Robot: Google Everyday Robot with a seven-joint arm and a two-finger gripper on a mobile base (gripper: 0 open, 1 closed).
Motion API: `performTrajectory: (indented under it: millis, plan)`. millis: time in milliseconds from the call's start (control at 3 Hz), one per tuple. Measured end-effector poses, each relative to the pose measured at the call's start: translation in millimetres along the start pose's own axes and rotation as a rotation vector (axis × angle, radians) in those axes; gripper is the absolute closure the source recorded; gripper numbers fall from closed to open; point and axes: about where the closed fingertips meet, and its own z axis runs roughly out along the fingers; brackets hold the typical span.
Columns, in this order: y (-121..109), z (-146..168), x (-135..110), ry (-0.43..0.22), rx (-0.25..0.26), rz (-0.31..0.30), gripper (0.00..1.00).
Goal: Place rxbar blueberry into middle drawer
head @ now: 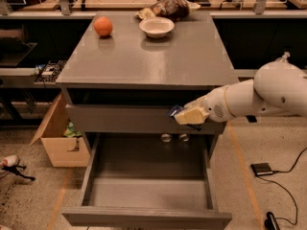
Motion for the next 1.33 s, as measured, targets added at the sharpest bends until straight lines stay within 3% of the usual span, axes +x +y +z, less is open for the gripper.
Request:
performTrajectory:
  millis: [333,667,1000,1333]
  plan:
    - [19,50,59,0.086,0.017,-0.011,1.00]
    - [19,50,59,0.086,0.017,-0.011,1.00]
    - [24,62,80,0.107,0.018,0.029,1.00]
    - [46,108,121,0.141,-0.006,0.081,1.00]
